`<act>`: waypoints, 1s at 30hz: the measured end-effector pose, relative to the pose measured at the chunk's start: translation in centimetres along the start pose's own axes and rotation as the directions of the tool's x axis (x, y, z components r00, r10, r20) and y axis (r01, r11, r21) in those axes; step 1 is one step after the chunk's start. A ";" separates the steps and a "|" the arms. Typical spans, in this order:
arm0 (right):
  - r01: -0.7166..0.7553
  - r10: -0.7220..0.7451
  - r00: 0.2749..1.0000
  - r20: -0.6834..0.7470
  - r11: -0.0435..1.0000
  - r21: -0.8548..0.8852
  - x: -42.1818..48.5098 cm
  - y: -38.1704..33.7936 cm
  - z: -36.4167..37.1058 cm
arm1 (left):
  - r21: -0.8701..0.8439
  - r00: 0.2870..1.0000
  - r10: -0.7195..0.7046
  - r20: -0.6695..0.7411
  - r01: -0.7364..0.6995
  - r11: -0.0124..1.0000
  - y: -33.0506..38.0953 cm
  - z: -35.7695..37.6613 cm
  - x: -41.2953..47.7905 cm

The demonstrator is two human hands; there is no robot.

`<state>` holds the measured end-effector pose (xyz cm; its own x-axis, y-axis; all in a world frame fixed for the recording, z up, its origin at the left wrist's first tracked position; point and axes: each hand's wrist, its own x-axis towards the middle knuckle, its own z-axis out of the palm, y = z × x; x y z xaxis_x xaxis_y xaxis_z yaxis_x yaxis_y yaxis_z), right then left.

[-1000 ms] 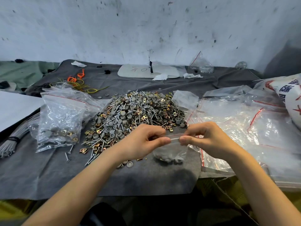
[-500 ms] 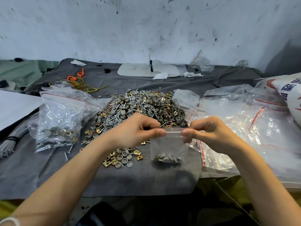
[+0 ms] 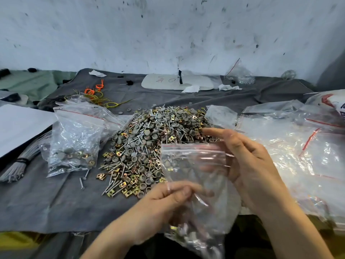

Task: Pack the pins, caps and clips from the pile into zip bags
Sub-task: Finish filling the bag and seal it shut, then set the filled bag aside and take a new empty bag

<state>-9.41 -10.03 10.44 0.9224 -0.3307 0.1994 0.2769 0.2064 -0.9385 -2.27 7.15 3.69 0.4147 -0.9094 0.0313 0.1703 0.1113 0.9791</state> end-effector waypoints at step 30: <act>-0.247 0.188 0.949 -0.254 -0.058 -0.967 16.7 10.6 -13.2 | 0.875 0.925 0.336 -0.175 -0.010 0.483 -7.4 0.6 8.1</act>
<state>5.34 -25.47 0.14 0.8589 -0.5088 -0.0587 -0.5046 -0.8209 -0.2676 -0.74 -1.33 -3.19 0.5976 -0.7340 0.3226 -0.7042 -0.2882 0.6489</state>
